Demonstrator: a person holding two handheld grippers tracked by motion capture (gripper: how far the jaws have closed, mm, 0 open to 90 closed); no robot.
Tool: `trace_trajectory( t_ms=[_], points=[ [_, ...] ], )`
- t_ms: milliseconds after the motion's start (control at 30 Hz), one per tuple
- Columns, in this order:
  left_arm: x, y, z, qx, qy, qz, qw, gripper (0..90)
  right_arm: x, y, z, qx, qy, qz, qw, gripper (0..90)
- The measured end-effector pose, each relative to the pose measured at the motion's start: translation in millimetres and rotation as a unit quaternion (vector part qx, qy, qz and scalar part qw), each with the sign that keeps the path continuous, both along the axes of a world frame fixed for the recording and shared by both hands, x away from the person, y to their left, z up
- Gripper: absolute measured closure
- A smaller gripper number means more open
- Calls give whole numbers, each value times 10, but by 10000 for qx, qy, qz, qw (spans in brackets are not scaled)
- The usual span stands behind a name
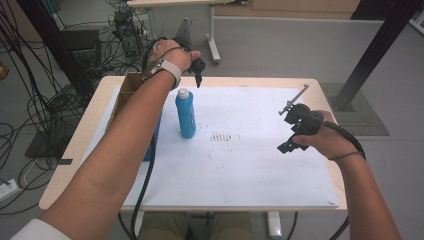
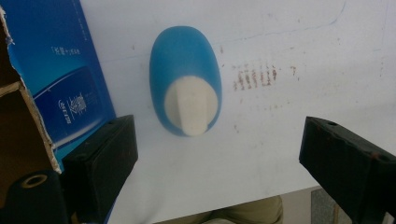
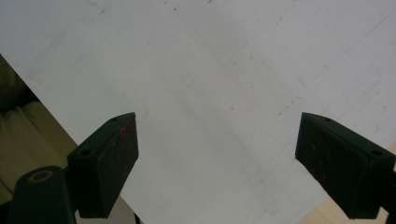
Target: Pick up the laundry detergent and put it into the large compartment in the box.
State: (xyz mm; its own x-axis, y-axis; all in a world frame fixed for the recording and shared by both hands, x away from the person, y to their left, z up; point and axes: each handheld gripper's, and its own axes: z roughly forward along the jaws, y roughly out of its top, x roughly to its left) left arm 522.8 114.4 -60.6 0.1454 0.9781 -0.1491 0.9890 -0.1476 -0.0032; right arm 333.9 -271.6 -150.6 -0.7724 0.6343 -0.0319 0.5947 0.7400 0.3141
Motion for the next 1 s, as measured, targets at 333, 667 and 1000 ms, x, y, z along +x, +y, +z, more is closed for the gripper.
trace_trajectory(
  t_ms=[333, 667, 1000],
  points=[
    [-3, -9, -10, 2, -8, -26, 10000, 119, 8, 8, -9, 2, 9, 14, 10000, 130],
    [-20, -55, -9, 40, -32, -70, 10000, 119, 9, 15, 1, -7, 16, 3, 10000, 130],
    [-21, -49, -3, 24, -32, -90, 10000, 120, 4, 7, 4, -7, 2, 6, 10000, 130]
  ],
)
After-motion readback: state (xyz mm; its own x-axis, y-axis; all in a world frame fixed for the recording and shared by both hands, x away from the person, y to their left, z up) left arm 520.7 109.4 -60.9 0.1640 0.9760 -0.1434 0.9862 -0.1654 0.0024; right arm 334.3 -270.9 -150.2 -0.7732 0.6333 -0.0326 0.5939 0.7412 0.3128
